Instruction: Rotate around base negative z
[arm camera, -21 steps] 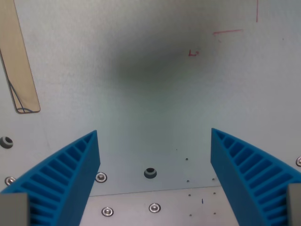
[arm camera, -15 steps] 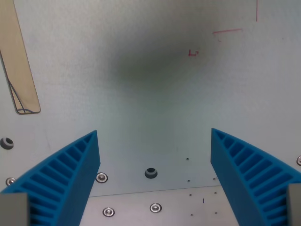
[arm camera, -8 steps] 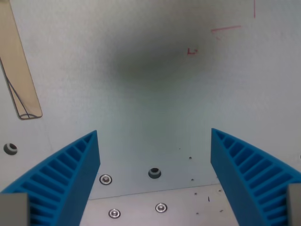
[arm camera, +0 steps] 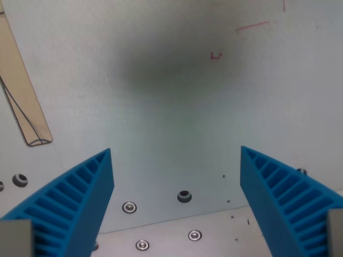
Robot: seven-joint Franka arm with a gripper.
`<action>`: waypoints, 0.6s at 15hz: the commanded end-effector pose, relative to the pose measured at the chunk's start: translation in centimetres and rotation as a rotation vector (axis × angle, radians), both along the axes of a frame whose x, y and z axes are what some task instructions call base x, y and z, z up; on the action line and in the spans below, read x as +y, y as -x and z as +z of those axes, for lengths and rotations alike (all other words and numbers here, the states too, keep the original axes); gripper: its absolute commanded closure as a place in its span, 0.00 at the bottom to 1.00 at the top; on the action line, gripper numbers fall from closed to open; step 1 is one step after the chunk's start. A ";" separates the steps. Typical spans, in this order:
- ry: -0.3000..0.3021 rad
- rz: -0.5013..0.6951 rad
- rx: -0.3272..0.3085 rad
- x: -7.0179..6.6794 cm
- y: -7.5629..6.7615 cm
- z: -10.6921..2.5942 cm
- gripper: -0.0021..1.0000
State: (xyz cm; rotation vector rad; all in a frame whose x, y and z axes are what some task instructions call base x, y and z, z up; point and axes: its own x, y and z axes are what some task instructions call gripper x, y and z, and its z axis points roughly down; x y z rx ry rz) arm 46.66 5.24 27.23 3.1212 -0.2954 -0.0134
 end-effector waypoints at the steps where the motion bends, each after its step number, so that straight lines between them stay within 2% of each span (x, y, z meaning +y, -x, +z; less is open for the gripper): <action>1: -0.002 -0.154 -0.003 0.0 0.0 0.2 0.00; 9: -0.002 -0.261 -0.003 0.0 0.0 0.2 0.00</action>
